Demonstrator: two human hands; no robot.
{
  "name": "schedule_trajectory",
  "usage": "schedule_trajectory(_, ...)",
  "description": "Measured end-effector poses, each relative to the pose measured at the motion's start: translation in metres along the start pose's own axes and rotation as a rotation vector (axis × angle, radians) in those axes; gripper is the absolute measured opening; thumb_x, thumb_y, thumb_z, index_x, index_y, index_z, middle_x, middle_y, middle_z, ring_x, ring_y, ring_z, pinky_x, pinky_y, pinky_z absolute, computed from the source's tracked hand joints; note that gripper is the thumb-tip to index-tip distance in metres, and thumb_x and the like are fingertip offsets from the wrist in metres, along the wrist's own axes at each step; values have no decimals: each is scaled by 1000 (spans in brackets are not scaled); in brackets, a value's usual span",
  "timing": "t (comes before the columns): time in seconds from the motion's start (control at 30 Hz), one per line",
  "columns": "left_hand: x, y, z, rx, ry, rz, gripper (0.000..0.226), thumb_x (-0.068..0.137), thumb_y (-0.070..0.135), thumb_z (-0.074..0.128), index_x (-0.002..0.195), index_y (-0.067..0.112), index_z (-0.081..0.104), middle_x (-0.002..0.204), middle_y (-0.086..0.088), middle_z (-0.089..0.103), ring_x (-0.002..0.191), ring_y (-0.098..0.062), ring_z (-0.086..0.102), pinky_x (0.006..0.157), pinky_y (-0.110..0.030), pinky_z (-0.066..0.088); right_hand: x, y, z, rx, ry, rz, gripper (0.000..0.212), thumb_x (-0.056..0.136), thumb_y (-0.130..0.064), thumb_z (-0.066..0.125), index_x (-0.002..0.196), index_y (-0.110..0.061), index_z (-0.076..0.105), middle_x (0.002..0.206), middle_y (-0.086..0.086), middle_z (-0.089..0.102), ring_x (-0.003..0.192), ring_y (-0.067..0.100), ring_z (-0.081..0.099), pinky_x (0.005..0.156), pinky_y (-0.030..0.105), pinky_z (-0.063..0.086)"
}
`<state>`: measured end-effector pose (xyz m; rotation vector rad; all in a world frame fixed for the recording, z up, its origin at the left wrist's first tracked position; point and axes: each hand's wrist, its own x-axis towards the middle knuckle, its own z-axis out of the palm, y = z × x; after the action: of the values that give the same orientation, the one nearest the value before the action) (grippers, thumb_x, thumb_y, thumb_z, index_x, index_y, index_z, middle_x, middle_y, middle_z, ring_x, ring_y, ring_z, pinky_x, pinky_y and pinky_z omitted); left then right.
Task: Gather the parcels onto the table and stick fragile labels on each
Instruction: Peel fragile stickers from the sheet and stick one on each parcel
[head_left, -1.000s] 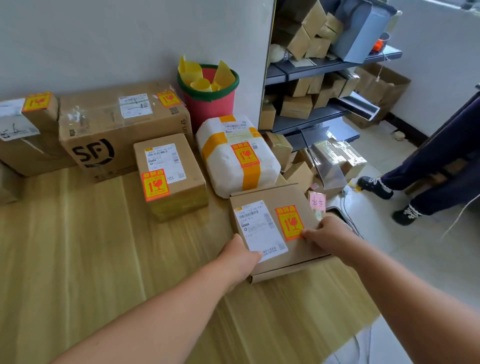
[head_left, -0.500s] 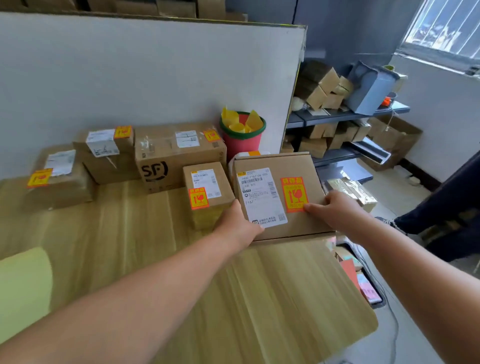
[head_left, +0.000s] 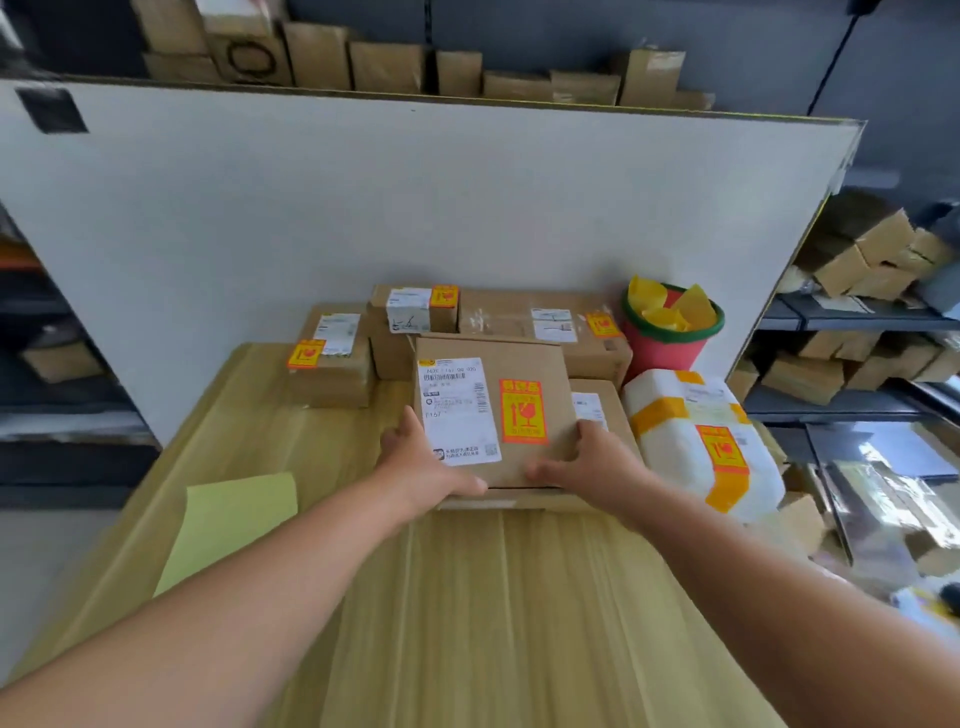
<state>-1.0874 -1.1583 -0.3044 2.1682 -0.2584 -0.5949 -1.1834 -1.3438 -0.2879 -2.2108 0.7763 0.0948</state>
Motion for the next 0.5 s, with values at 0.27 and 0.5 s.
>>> schedule_trajectory(0.27,62,-82,-43,88,-55,-148,145,56,24,89,149,20,-22,151,-5,15,135,-23,30,104,-39,42,58,-31,93,-99,-251,9,94,70,-21,84,143,-13,25,120,0,53,99,13,48,85,28,48)
schedule_trajectory(0.5,118,-133,-46,114,-126,-164,137,64,12,84,148,24,-24,154,3,21,133,-20,35,103,-38,42,111,-27,144,-142,-285,62,83,68,-17,85,133,-15,34,105,-4,52,97,15,52,78,26,46)
